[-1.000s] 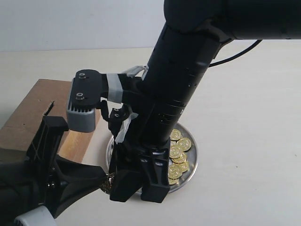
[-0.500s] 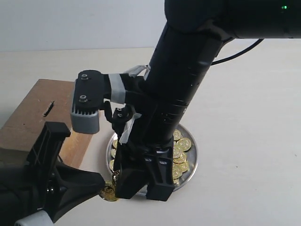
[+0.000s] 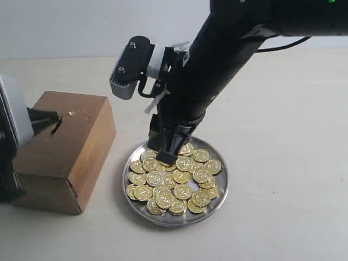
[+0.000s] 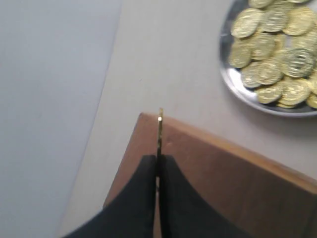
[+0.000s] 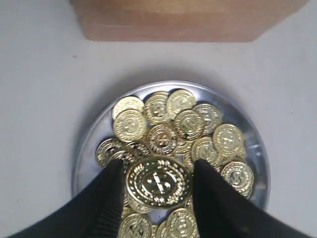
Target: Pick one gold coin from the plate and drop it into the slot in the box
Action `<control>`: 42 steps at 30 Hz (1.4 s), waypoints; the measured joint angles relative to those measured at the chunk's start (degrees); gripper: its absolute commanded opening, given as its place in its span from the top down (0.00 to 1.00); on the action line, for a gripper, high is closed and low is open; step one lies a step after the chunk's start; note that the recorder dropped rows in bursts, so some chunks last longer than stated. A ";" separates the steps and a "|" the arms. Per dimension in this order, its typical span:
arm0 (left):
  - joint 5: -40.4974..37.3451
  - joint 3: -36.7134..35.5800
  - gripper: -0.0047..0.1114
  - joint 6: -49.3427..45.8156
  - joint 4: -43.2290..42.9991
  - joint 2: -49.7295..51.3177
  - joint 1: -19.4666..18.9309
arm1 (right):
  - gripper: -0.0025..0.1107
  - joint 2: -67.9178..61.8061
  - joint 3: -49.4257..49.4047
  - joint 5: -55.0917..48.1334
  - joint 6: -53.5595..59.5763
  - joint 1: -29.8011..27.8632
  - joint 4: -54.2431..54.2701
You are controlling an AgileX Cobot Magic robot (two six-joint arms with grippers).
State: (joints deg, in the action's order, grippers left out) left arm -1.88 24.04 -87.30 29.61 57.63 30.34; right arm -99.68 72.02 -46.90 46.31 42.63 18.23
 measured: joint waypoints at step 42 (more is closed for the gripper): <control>-45.79 33.88 0.81 69.82 -12.70 34.07 -18.40 | 0.44 -15.29 0.00 6.23 -32.85 0.00 -19.60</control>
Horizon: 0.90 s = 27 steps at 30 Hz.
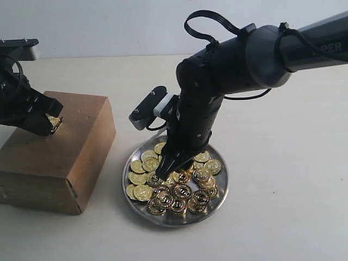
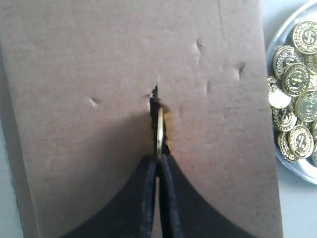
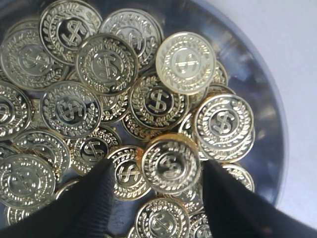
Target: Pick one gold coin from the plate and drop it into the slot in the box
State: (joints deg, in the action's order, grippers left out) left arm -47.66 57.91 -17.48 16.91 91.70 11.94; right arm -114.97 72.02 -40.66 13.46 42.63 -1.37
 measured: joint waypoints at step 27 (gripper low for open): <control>12.19 -7.19 0.96 -15.19 14.05 -39.18 0.00 | 0.98 28.58 -1.03 7.14 -8.98 0.00 -4.55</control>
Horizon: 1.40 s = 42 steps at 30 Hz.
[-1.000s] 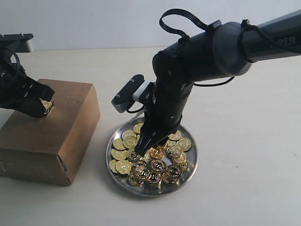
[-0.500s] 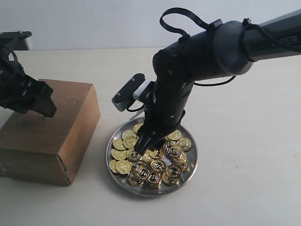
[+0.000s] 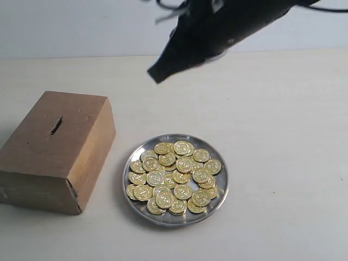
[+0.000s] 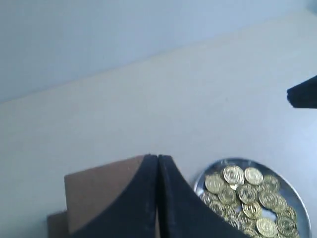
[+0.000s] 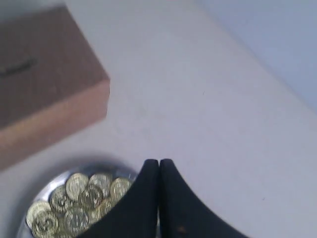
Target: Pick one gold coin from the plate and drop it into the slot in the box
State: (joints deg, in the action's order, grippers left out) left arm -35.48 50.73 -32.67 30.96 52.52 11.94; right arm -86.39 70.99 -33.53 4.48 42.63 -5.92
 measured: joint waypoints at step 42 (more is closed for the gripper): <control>21.83 -50.53 0.96 -13.25 30.13 -49.30 0.00 | 0.98 86.02 -70.73 25.71 -20.48 0.00 -1.26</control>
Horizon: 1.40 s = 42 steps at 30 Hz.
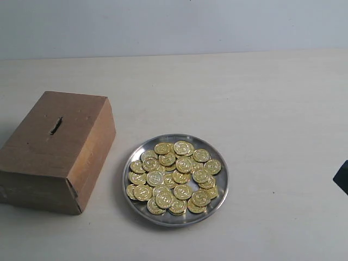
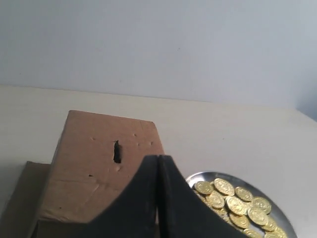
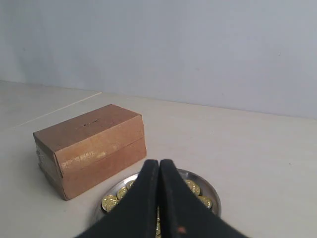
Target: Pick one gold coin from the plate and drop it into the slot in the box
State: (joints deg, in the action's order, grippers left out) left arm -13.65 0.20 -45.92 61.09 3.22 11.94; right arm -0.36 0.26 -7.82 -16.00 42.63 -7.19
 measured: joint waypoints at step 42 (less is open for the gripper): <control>-1.05 0.00 0.96 0.84 1.00 0.00 0.00 | 0.98 0.00 0.00 -6.62 13.78 -41.77 2.75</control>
State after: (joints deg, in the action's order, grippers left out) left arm -14.70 0.20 -45.08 62.09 3.22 11.94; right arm -0.36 0.26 -14.44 -2.22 0.86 -4.43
